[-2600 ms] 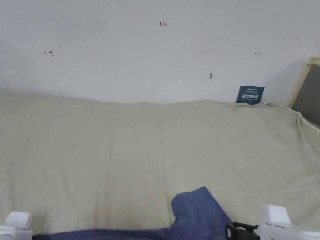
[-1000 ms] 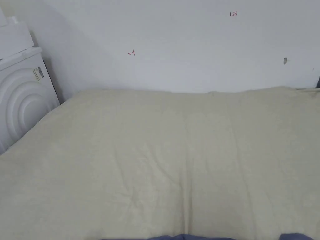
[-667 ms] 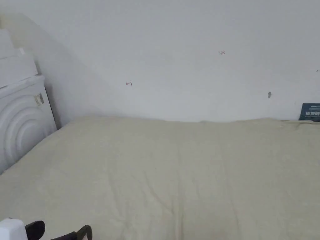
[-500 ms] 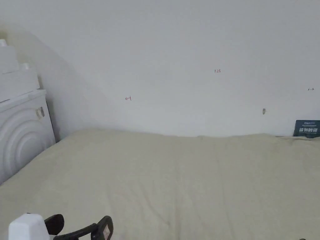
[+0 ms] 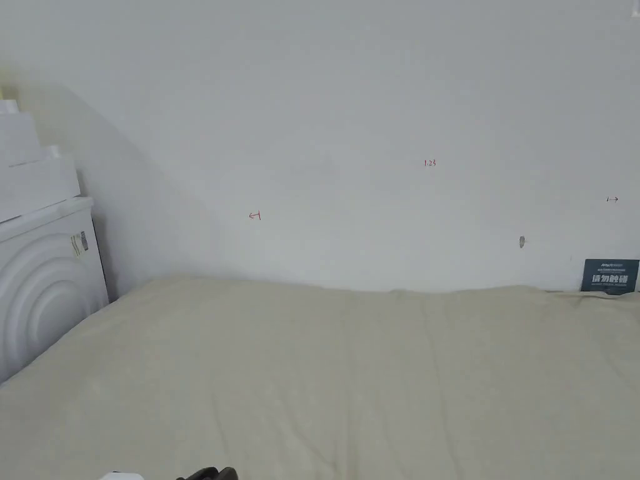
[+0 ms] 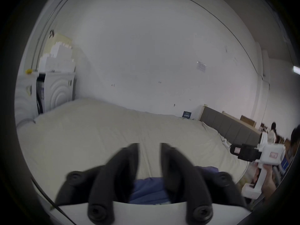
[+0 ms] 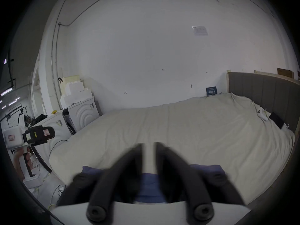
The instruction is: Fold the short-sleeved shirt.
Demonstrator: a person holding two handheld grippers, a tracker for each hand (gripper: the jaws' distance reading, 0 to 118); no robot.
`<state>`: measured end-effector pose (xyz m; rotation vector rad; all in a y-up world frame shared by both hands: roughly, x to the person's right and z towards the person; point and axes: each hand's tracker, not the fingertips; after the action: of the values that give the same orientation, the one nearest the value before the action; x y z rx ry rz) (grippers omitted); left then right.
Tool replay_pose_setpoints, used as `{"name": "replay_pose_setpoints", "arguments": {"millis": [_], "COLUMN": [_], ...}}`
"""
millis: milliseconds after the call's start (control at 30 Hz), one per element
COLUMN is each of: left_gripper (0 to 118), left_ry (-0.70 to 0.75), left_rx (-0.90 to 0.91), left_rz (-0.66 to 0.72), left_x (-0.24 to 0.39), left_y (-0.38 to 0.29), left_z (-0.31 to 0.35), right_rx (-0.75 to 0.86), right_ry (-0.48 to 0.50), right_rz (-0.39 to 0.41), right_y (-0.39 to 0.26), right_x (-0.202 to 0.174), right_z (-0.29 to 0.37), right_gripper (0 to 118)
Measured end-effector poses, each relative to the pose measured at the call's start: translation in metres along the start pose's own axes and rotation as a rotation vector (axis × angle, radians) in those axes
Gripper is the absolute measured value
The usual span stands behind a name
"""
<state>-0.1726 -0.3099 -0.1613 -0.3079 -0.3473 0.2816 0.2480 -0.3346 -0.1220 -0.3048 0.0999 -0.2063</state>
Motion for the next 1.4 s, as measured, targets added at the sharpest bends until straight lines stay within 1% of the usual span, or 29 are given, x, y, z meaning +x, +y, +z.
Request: {"name": "replay_pose_setpoints", "arguments": {"millis": [33,100,233,333,400,533,567,600,633,667,733,767,800,833,867,933,967,1033,1100,1167,1200,1233,1267,1300,1333,1400], "left_gripper": [17,0,0,0,0,0,4,13,17,17,72,94,107,107,107,107,107,107,108,114,115,115,113,104,91,56], "left_ry": [0.001,0.013,0.057,0.037,0.03,0.079,0.063,0.065,0.03,0.032,0.022,0.027,0.015,0.003,0.022,0.026,0.008,-0.009,-0.031,-0.063,-0.057,-0.053,-0.056,-0.121,-0.151,-0.149], "left_rx": [-0.012,-0.018,-0.071,-0.096,-0.142,-0.253,-0.317,-0.352,-0.385,-0.427,-0.444,-0.447,-0.446,-0.428,-0.407,-0.408,-0.413,-0.452,-0.516,-0.462,-0.465,-0.465,-0.469,-0.476,-0.482,-0.474], "left_rz": [0.026,0.034,0.038,0.05,0.086,0.201,0.24,0.265,0.307,0.342,0.439,0.478,0.501,0.541,0.579,0.648,0.675,0.708,0.698,0.613,0.631,0.643,0.658,0.701,0.757,0.847], "left_x": [-0.004,-0.01,-0.021,-0.038,-0.059,-0.111,-0.122,-0.133,-0.147,-0.159,-0.185,-0.195,-0.204,-0.206,-0.212,-0.224,-0.245,-0.254,-0.252,-0.247,-0.246,-0.208,-0.192,-0.192,-0.19,-0.191], "left_y": [-0.002,-0.007,-0.012,-0.016,-0.02,-0.042,-0.05,-0.056,-0.064,-0.07,-0.083,-0.087,-0.09,-0.092,-0.094,-0.099,-0.109,-0.12,-0.135,-0.138,-0.137,-0.135,-0.134,-0.134,-0.135,-0.142], "left_z": [0.0,-0.001,-0.001,-0.006,-0.015,-0.041,-0.053,-0.06,-0.069,-0.076,-0.086,-0.09,-0.091,-0.089,-0.089,-0.095,-0.102,-0.114,-0.126,-0.13,-0.132,-0.131,-0.132,-0.133,-0.135,-0.135], "right_rx": [-0.007,-0.026,-0.031,-0.04,-0.049,-0.082,-0.098,-0.105,-0.121,-0.137,-0.152,-0.161,-0.172,-0.175,-0.179,-0.19,-0.195,-0.204,-0.213,-0.217,-0.219,-0.221,-0.221,-0.223,-0.223,-0.227], "right_ry": [-0.019,-0.025,-0.036,-0.014,-0.007,0.003,0.009,0.011,0.014,0.016,0.017,0.019,0.018,0.017,0.018,0.014,0.009,0.013,0.015,0.014,0.012,0.01,0.011,0.016,0.021,0.027], "right_rz": [0.003,0.009,-0.007,-0.034,-0.047,-0.056,-0.065,-0.074,-0.083,-0.087,-0.088,-0.084,-0.078,-0.073,-0.068,-0.067,-0.073,-0.092,-0.108,-0.11,-0.11,-0.111,-0.118,-0.129,-0.151,-0.171], "right_y": [-0.002,-0.005,-0.007,-0.008,-0.009,-0.019,-0.022,-0.025,-0.028,-0.031,-0.035,-0.036,-0.036,-0.037,-0.038,-0.039,-0.04,-0.044,-0.045,-0.045,-0.045,-0.046,-0.046,-0.046,-0.046,-0.046], "right_x": [0.002,0.003,0.006,0.007,0.008,0.008,0.009,0.01,0.01,0.01,0.009,0.009,0.008,0.007,0.007,0.007,0.008,0.015,0.017,0.017,0.017,0.018,0.019,0.02,0.021,0.022], "right_z": [-0.001,-0.001,0.002,0.003,0.003,0.002,0.001,-0.001,-0.003,-0.005,-0.007,-0.008,-0.009,-0.009,-0.009,-0.011,-0.013,-0.019,-0.022,-0.022,-0.023,-0.024,-0.024,-0.025,-0.026,-0.028], "right_gripper": [3,3,3,3,3,3,3,3,3,3,3,3,3,3,3,3,3,3,3,3,3,3,3,3,3,3]}}
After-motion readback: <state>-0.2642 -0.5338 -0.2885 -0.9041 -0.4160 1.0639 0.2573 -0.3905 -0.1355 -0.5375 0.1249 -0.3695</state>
